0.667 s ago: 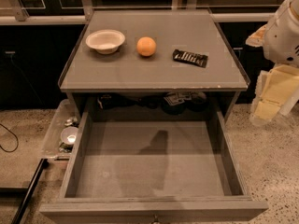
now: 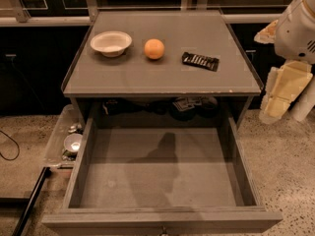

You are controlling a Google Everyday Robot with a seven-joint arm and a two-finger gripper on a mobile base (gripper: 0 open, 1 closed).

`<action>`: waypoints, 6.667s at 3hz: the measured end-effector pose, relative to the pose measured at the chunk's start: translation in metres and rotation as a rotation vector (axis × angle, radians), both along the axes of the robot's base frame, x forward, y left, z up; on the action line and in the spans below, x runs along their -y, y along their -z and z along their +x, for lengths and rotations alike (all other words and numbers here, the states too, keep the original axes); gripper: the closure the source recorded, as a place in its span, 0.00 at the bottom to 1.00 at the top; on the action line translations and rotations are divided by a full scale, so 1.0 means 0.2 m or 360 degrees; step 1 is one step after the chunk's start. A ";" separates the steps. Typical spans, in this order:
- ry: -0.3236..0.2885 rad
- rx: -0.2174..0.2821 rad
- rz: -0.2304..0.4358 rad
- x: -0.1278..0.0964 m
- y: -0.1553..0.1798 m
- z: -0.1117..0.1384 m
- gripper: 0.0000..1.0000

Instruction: Place rxbar chocolate into top drawer

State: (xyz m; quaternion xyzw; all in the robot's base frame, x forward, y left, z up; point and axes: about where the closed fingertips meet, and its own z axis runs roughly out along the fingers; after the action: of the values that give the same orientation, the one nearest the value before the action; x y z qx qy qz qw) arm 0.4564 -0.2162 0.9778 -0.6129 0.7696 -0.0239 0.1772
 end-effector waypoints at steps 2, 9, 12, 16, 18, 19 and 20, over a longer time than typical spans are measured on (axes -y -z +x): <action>-0.0103 0.0030 0.0069 -0.02 0.07 0.34 0.00; 0.0037 0.0175 0.1127 0.14 0.50 1.17 0.00; 0.0264 0.0138 0.1073 0.08 0.60 1.43 0.00; 0.0206 0.0102 0.0983 -0.04 0.69 1.56 0.00; 0.0174 0.0004 0.0969 -0.11 0.75 1.57 0.00; 0.0174 0.0004 0.0969 -0.11 0.75 1.57 0.05; 0.0174 0.0004 0.0969 -0.11 0.75 1.57 0.24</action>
Offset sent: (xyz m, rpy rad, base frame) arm 0.1081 0.0041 -0.0174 0.0642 -0.0380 0.1030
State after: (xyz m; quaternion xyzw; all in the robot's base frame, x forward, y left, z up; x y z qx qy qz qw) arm 0.7703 -0.1948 0.8287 -0.4893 0.7731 0.1974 0.3520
